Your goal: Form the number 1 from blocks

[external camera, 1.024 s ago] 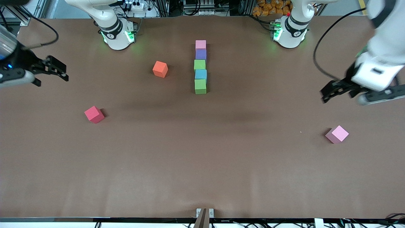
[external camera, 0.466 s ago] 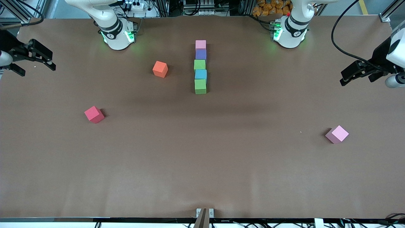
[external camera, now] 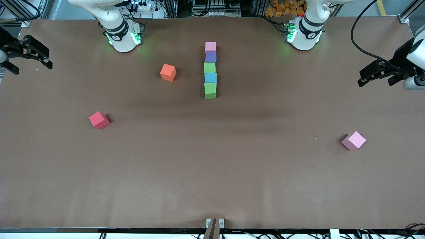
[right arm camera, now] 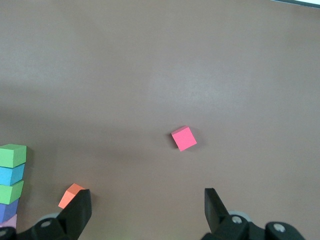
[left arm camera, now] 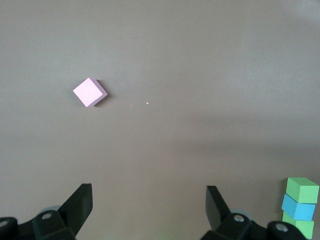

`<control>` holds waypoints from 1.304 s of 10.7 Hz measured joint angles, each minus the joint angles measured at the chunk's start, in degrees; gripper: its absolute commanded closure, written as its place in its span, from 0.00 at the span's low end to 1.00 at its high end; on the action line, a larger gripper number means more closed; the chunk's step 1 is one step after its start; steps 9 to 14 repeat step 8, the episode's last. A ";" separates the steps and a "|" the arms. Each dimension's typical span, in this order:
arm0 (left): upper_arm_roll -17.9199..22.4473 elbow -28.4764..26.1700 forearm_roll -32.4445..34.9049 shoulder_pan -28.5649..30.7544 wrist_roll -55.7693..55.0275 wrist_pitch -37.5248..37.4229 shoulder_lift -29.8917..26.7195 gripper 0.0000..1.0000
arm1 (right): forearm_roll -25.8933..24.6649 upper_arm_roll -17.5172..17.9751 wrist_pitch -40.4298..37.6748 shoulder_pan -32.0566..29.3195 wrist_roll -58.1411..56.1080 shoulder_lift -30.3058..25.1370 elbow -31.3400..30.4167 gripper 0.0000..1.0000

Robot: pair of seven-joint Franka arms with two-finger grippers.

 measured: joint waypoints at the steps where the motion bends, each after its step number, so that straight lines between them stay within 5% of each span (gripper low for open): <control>1: 0.00 0.00 0.00 -0.46 0.00 -0.12 0.01 0.00 | -0.03 0.00 -0.02 0.00 0.00 0.05 0.01 0.00; 14: -0.01 -0.25 0.19 -2.01 0.00 -0.41 0.49 0.00 | -0.03 -0.16 -2.04 -0.13 0.22 0.52 0.01 0.00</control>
